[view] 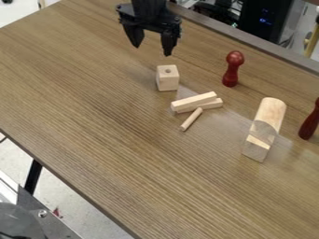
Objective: Held the long block and put it aside
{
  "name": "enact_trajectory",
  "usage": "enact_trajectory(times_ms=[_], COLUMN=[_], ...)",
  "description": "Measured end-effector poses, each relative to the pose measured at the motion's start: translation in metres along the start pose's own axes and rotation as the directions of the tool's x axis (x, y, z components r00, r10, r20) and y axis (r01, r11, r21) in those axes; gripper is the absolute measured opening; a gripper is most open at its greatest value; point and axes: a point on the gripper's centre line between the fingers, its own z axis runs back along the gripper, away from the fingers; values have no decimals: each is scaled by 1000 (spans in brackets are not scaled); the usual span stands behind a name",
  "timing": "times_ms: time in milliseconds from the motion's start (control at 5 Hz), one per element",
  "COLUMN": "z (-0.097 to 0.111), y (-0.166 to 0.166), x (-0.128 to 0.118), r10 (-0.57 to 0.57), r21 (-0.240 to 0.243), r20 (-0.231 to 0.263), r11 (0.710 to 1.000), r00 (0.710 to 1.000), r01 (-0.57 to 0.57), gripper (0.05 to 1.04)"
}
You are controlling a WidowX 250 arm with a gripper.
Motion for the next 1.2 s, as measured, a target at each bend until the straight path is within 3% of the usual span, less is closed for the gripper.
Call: enact_trajectory(times_ms=[400,800,1200], z=[-14,4,13], y=[-3,-22,-46], x=[-25,-44,-62], r10=[-1,-68,-168], r21=[-21,-66,-68], r20=[-65,-36,-14], r11=[1000,996,984], r00=[998,997,986], r01=[0,66,166], gripper=[985,986,985])
